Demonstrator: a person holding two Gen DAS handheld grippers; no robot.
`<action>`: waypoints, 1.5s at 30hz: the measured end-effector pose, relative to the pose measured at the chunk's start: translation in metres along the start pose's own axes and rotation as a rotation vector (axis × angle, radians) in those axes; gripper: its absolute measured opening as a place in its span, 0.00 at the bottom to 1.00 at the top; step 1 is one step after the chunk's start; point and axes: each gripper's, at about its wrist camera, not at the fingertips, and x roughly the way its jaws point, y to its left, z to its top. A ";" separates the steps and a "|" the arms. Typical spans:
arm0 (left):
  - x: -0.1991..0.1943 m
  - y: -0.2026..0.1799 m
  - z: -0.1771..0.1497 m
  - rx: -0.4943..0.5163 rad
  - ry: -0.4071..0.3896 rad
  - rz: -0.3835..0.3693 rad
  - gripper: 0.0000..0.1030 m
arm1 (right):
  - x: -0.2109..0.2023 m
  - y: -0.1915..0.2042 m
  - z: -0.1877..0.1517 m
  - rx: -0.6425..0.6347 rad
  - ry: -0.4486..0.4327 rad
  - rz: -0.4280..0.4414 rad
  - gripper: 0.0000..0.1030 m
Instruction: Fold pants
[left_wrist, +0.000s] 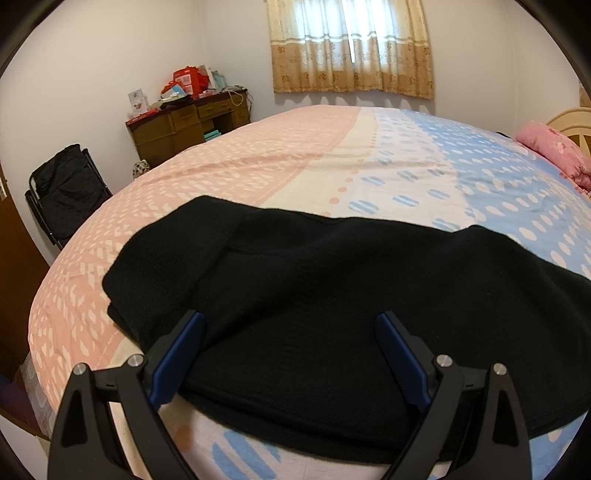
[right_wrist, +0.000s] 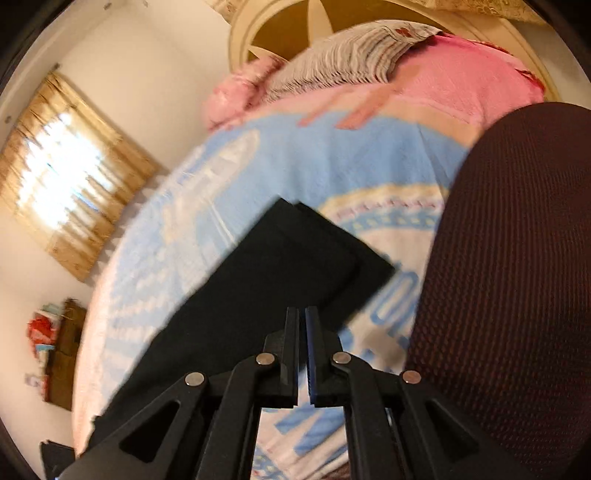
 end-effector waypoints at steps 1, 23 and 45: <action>-0.004 -0.001 0.002 0.006 -0.001 -0.016 0.93 | 0.000 0.000 0.003 0.017 0.021 0.037 0.15; -0.076 -0.113 0.000 0.221 -0.011 -0.418 0.93 | 0.071 0.087 -0.091 0.000 0.401 0.409 0.59; -0.080 -0.136 0.004 0.219 0.027 -0.488 0.93 | 0.080 0.102 -0.116 -0.131 0.419 0.381 0.03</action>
